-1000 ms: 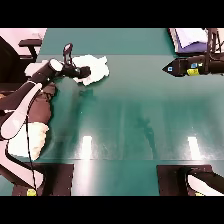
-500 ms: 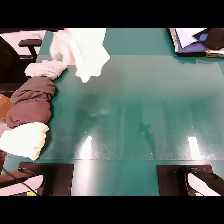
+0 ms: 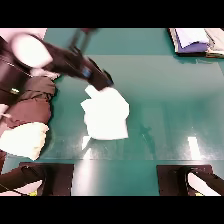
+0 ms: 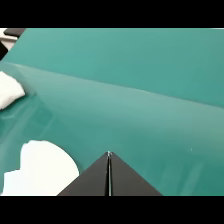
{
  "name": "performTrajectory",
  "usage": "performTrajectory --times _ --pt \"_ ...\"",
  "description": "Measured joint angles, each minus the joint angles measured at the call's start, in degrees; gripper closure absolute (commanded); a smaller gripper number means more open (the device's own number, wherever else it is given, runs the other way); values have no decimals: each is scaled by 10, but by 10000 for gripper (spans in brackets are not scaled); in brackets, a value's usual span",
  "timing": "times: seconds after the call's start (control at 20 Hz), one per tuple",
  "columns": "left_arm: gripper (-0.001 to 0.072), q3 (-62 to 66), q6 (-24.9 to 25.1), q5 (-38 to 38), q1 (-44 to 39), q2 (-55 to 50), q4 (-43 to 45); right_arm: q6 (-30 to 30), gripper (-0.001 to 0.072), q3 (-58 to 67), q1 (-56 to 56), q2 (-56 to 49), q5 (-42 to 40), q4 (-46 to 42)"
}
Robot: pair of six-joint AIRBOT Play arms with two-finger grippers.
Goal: Fold the shirts.
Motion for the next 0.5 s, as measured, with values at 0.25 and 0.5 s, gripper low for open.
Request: performTrajectory --times 0.25,0.5 --pt "159 -44 -37 43 38 -18 48 0 695 3 -1 0 29 0" --pt "159 -110 -76 83 176 -42 35 0 695 3 -1 -8 45 1"
